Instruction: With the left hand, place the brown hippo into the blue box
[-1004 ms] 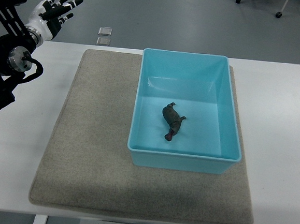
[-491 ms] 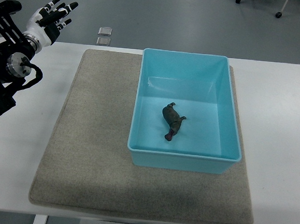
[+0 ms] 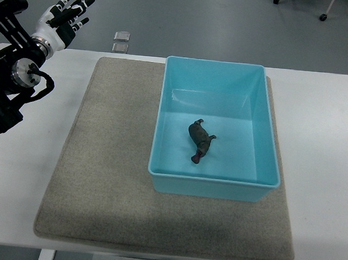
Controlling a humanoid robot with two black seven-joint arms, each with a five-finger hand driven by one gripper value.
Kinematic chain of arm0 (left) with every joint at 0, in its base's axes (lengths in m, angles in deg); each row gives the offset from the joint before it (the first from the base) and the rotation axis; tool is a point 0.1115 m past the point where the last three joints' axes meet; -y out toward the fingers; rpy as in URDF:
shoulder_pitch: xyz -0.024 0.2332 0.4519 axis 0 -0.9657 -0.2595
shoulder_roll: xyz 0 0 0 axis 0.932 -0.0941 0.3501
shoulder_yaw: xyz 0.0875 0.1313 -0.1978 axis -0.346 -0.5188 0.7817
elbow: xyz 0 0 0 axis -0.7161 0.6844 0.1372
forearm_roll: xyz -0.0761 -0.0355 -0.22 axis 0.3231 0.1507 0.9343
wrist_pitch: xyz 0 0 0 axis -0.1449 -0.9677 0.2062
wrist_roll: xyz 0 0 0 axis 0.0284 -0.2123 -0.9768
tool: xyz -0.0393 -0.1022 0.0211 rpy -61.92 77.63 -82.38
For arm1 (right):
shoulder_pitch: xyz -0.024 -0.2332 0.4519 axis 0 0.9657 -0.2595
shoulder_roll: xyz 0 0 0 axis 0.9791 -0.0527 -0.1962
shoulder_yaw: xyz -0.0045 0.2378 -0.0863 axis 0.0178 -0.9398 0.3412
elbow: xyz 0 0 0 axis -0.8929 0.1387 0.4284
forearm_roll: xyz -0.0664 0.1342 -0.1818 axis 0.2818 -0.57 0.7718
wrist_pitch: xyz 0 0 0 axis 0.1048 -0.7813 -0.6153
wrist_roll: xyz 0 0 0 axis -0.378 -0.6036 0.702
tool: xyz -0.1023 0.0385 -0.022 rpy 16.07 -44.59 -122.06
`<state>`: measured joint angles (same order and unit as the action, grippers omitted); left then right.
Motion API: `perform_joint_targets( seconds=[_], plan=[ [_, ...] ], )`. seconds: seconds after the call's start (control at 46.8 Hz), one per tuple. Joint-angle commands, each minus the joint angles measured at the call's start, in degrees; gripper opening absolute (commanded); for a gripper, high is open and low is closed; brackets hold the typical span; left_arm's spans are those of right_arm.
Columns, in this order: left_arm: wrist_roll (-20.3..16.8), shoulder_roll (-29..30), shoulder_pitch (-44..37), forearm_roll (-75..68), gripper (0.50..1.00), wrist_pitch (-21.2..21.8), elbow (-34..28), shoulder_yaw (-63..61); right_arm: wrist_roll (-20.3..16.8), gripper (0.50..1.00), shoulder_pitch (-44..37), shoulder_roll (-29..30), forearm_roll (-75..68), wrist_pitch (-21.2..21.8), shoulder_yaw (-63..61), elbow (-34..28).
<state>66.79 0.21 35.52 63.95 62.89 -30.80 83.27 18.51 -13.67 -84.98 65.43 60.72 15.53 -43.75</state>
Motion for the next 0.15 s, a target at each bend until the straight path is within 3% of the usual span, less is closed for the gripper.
perform_joint_targets(
  seconds=[0.0, 0.128],
  plan=[
    [0.0, 0.3, -0.1, 0.1, 0.996, -0.1, 1.5, 0.7, 0.0, 0.936, 0.1, 0.0, 0.3, 0.2, 0.1, -0.4],
    [0.1, -0.1, -0.3, 0.0, 0.996, -0.1, 1.5, 0.7, -0.1, 0.936, 0.1, 0.0, 0.4, 0.2, 0.2, -0.3]
  ],
)
